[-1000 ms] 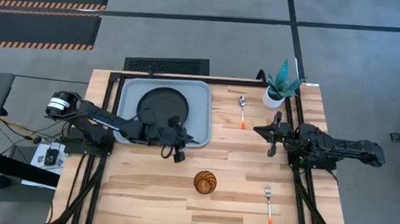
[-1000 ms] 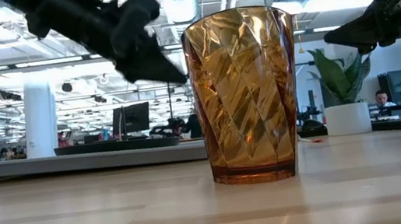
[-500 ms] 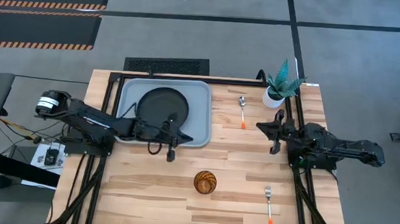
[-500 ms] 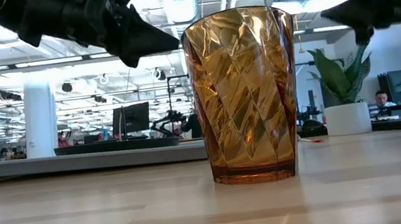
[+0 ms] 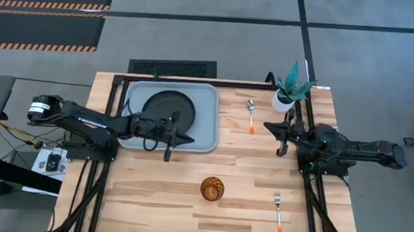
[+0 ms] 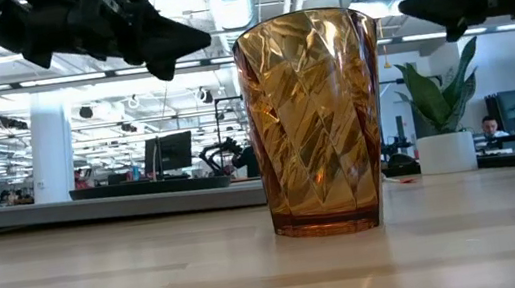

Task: Pick and place plate/cup/fork/spoon on tray
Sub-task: Put the brown glass on the gray serving tray to the top left of the black plate

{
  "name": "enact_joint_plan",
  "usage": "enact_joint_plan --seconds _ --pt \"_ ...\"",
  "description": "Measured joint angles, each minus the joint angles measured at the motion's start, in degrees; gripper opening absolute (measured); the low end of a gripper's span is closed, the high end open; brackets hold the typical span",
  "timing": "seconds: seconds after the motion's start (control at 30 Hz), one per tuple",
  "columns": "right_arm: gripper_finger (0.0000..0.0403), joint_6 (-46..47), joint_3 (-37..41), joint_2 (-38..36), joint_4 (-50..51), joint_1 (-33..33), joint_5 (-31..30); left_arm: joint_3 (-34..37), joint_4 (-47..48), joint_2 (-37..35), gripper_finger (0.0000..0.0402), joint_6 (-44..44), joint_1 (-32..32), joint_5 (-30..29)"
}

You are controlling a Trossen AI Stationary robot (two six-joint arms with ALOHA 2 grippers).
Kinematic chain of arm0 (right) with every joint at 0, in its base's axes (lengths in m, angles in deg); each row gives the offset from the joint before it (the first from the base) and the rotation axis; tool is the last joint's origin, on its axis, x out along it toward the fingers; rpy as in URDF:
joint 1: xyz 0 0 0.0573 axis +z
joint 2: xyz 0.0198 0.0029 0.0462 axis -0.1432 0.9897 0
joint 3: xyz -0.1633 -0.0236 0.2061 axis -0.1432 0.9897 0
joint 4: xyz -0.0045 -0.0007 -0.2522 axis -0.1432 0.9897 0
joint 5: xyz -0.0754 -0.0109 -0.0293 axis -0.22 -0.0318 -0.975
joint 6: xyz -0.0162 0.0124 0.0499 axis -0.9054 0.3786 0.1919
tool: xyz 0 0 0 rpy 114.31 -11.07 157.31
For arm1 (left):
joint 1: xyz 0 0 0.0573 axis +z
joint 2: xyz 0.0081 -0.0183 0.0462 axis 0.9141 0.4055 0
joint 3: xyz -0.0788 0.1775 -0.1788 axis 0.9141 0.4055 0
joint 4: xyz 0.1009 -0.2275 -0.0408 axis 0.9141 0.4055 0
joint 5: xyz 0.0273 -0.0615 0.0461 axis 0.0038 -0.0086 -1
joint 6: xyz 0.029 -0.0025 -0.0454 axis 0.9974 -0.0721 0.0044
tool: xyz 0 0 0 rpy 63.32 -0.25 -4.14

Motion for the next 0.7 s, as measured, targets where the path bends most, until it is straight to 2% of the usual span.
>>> enact_joint_plan --seconds 0.33,0.6,0.7 --pt "0.0007 -0.6 -3.7 16.7 -2.6 0.1 0.7 -2.3 2.8 1.0 0.0 3.8 -8.8 -0.3" --pt "0.0009 -1.5 -3.7 22.1 -7.2 0.2 2.4 -10.5 12.3 9.0 0.0001 3.3 -16.6 -7.4" --pt "0.001 -1.7 -3.8 23.4 -7.1 0.2 2.4 -14.4 13.3 12.8 0.0011 3.3 -18.5 -7.8"
